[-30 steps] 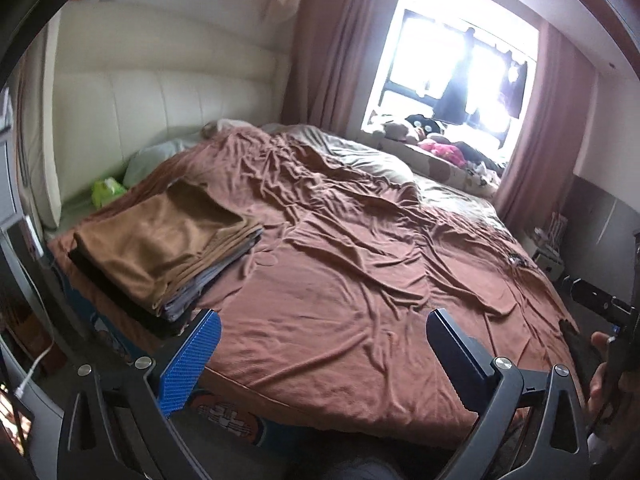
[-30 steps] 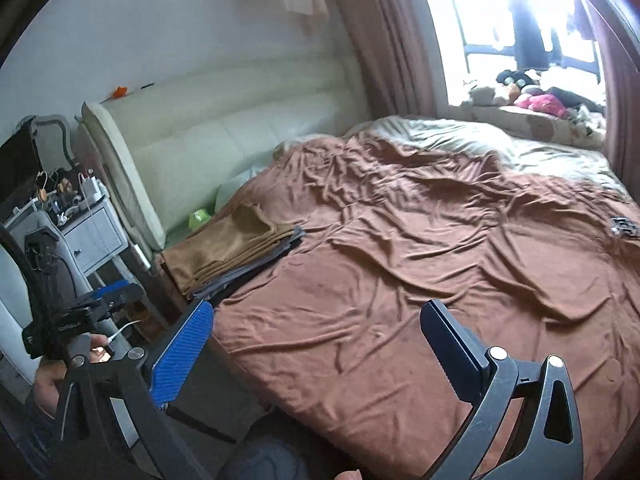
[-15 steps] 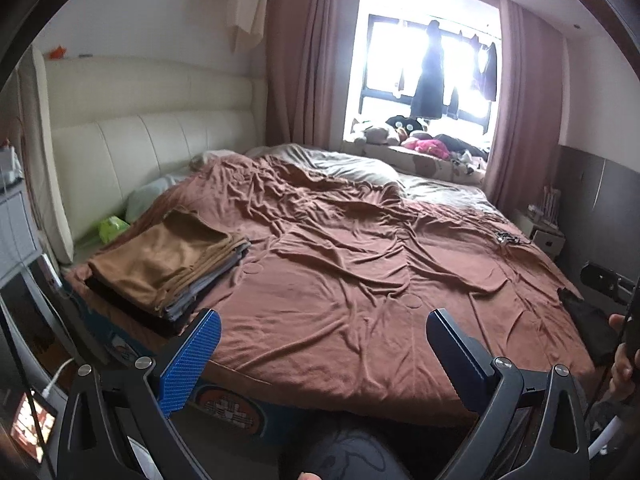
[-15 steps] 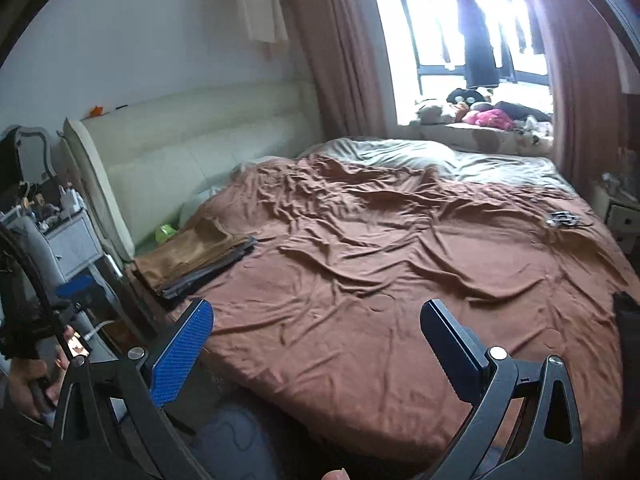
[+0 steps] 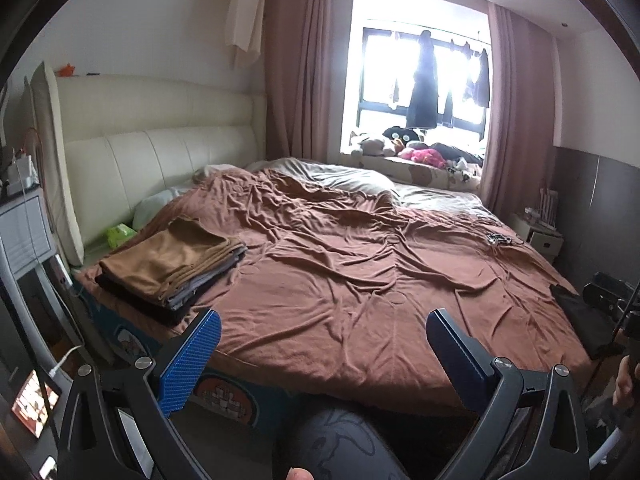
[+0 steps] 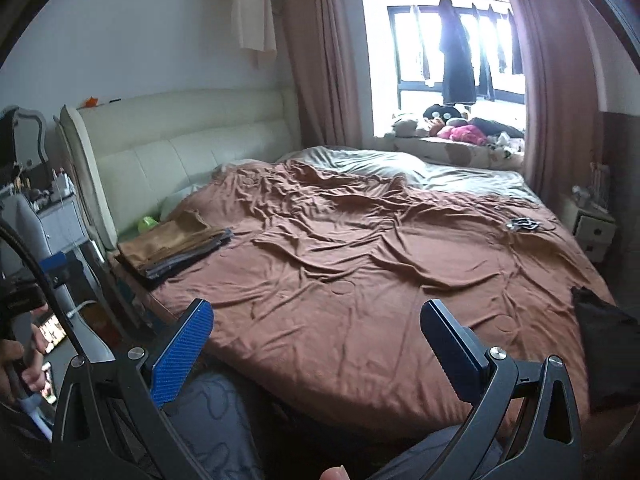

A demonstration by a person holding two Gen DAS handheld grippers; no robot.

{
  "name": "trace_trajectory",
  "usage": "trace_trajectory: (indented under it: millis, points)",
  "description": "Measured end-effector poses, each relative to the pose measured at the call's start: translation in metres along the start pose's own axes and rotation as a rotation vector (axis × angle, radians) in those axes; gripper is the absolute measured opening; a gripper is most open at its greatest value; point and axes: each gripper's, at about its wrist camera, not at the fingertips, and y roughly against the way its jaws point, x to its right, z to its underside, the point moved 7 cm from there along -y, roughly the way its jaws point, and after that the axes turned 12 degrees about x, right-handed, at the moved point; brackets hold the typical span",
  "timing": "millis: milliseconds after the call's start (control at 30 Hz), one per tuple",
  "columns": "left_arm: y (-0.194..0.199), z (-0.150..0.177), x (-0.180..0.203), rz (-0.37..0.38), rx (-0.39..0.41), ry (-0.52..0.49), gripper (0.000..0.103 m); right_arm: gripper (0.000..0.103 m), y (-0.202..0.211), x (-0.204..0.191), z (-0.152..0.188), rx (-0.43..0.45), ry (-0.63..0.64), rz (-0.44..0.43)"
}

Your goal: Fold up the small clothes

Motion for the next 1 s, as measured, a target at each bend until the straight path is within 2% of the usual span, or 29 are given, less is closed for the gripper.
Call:
trace_trajectory:
  millis: [433,633,1000]
  points:
    - [0.003,0.044,0.037,0.074,-0.021,0.014,0.103,0.103,0.02,0.017,0.027,-0.028,-0.036,0.043]
    - [-0.001,0.055,0.043,0.068,-0.019,-0.005,0.103,0.103,0.021,0.023,0.038,-0.035,-0.044,0.076]
    - [-0.003,0.067,0.041,0.074,-0.028,-0.009,0.103,0.103,0.015,0.006,0.046,-0.041,-0.042,0.048]
